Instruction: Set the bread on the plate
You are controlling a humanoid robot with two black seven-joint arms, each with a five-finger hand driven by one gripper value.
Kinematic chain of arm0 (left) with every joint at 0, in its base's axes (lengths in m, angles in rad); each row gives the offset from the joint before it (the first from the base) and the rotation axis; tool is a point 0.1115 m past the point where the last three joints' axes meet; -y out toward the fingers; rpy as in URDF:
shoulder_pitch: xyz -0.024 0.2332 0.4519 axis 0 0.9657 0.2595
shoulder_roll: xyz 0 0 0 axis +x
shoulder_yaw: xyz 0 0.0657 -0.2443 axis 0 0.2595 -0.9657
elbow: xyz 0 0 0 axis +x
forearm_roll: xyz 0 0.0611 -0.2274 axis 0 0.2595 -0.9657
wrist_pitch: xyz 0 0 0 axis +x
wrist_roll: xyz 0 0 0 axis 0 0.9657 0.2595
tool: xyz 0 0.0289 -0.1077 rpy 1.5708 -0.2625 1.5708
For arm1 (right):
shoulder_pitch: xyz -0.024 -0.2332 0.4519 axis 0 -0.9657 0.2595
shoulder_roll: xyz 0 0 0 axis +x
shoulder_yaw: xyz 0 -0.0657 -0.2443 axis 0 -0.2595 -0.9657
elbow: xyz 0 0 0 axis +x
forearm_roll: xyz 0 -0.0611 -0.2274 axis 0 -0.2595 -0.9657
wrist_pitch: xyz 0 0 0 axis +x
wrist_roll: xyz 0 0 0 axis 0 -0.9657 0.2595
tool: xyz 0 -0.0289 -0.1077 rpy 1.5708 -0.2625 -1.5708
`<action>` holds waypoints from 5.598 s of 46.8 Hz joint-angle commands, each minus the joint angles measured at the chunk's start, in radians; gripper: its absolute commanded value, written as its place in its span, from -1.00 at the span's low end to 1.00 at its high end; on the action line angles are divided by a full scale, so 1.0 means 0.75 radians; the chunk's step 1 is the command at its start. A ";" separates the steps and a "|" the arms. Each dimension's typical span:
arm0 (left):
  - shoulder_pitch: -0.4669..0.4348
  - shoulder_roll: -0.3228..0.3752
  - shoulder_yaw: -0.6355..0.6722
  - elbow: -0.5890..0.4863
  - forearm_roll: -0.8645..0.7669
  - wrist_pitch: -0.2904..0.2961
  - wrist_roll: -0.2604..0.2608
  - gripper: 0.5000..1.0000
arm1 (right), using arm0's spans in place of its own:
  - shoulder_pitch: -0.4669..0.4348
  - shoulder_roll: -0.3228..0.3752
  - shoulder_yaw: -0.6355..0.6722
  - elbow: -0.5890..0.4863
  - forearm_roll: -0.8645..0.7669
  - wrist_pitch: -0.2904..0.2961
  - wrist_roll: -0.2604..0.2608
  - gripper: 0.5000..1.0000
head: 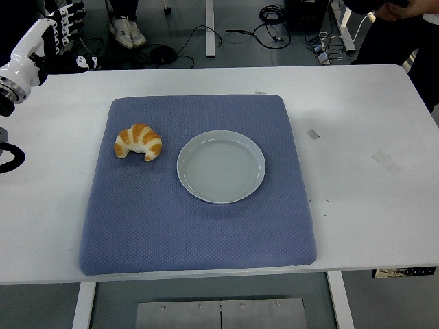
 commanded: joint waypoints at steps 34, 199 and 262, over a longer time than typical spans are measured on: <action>-0.016 -0.008 0.008 -0.004 -0.001 -0.008 -0.002 0.90 | -0.002 0.000 0.000 0.000 0.000 0.000 0.000 1.00; -0.239 -0.086 0.614 -0.096 0.793 -0.162 0.530 0.28 | 0.000 0.000 0.000 0.000 0.000 0.000 0.000 1.00; -0.243 -0.078 0.640 -0.080 0.766 -0.153 0.473 -1.00 | 0.000 0.000 0.000 0.000 0.000 0.000 0.000 1.00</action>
